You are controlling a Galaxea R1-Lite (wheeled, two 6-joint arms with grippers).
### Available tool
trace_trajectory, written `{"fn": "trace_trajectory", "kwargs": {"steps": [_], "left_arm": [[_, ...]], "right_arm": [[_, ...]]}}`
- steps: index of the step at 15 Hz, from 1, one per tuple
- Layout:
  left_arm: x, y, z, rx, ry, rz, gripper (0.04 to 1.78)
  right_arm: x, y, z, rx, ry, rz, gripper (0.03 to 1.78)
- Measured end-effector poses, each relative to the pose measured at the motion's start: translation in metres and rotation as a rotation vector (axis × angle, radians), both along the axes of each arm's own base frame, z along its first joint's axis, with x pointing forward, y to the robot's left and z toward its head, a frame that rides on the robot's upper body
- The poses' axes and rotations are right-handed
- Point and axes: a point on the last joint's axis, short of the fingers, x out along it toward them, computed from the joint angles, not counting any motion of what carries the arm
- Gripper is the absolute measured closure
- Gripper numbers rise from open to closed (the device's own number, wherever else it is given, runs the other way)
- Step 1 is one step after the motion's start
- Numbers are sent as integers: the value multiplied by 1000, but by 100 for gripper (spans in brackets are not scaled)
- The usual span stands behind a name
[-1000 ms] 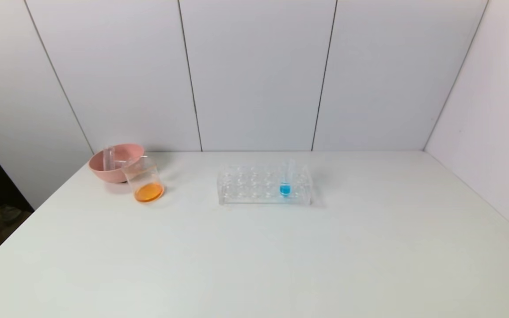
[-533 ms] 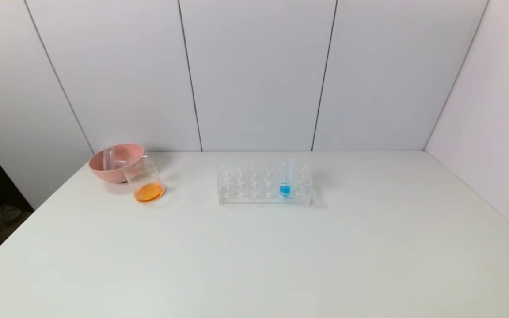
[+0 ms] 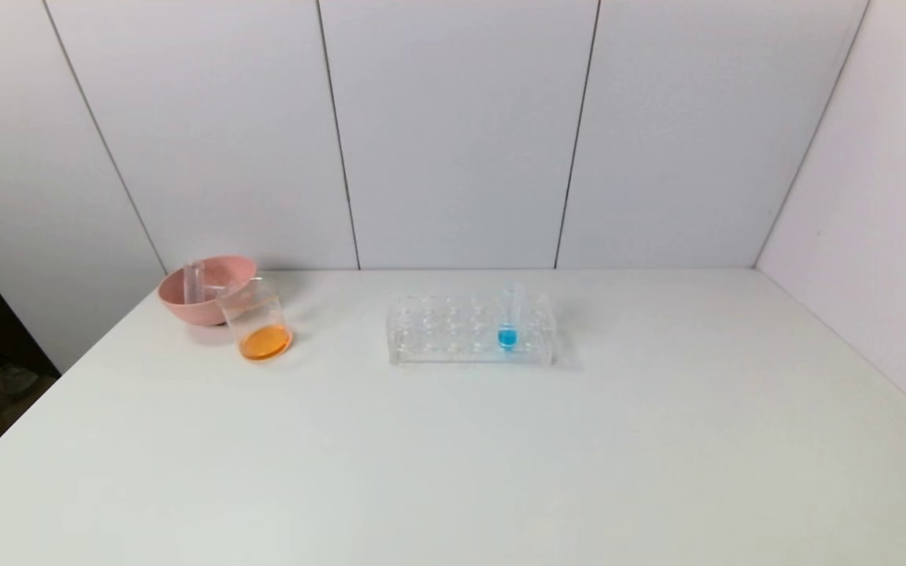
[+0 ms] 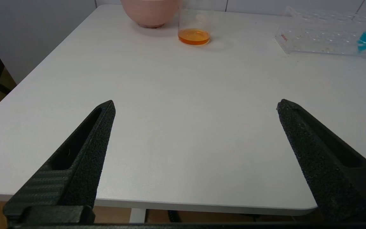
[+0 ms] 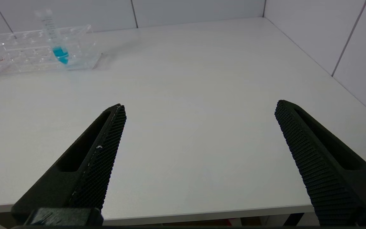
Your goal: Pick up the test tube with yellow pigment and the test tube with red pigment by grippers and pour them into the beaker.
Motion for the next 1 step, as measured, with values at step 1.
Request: {"fn": "trace_trajectory", "kwargs": {"steps": [1], "left_arm": [[0, 0, 0, 0, 0, 0, 4]], "right_arm": [[0, 0, 0, 0, 0, 0, 10]]}}
